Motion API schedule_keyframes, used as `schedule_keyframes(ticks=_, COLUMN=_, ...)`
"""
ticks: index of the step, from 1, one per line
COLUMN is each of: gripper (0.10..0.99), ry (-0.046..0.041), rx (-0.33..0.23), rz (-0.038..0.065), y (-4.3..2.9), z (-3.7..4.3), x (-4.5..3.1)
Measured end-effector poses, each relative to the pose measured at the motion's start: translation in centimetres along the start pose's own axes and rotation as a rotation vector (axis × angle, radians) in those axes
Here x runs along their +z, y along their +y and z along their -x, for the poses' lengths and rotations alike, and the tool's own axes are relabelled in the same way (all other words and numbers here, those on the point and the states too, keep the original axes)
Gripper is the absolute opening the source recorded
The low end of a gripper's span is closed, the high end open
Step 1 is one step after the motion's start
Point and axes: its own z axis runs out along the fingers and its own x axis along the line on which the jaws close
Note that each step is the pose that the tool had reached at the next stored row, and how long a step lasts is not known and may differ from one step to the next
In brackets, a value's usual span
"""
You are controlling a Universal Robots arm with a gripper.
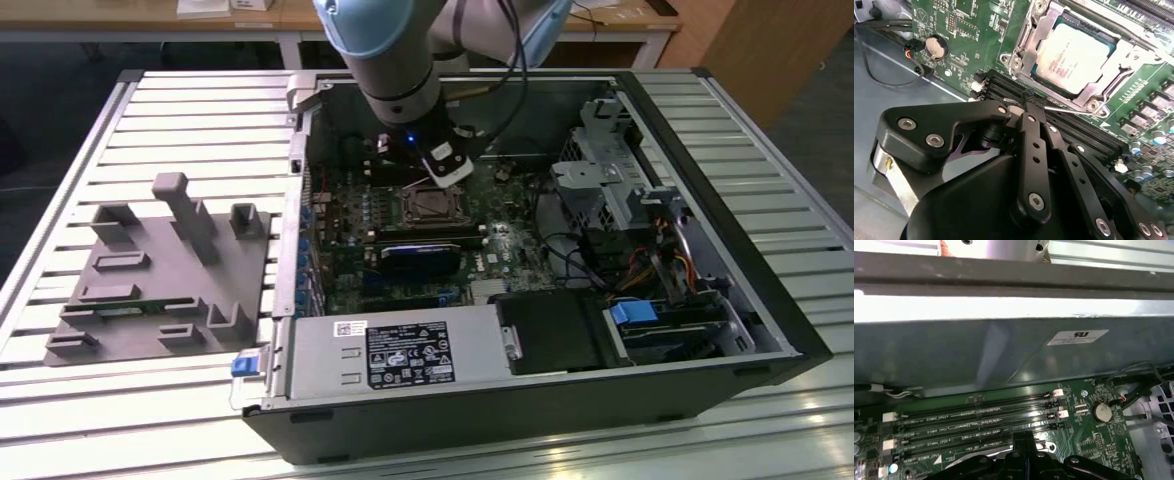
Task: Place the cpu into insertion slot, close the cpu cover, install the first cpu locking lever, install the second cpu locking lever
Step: 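Install the first cpu locking lever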
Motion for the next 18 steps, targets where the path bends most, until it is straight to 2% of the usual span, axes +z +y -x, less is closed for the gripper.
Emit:
schedule_keyframes(ticks=8, gripper=0.106, ry=-0.0084, rx=0.020, rz=-0.006, y=0.62, z=-0.22, x=0.47)
schedule_keyframes(ticks=18, gripper=0.106, ry=-0.0185, rx=0.040, rz=-0.022, y=0.61, z=-0.40, x=1.01)
